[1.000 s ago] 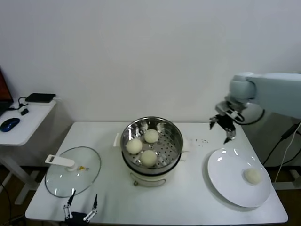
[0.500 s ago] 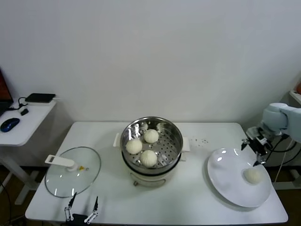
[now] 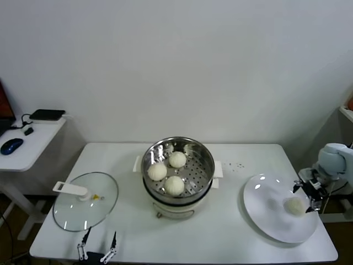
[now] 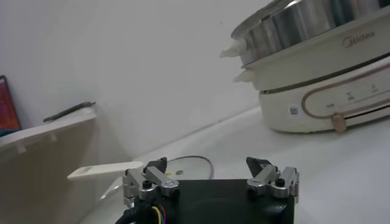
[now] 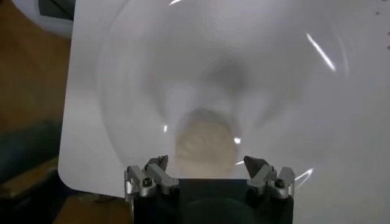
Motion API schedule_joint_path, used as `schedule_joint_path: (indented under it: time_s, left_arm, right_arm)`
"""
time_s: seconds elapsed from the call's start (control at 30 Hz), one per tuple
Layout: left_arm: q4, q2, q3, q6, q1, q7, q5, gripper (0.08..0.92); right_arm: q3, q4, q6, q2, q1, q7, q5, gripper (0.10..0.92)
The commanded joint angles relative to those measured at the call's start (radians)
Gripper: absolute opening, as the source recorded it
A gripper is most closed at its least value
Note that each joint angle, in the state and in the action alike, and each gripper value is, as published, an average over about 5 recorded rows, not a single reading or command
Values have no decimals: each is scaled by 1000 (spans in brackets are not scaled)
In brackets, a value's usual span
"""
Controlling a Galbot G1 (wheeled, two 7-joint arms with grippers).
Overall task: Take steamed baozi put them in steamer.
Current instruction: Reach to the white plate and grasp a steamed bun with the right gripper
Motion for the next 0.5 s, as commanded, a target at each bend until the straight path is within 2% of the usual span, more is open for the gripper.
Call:
schedule_joint_path:
  time_s: [0.03,0.5]
  left_arm:
    - [3,-1,2,1,-2,-1,6,823]
    - [8,-2,10,-3,-5,-3,11,823]
  right_arm:
    - [147,-30,0,-29,-169,11,-44,823]
    - [236,-49,25,-32,-219,30,-66,823]
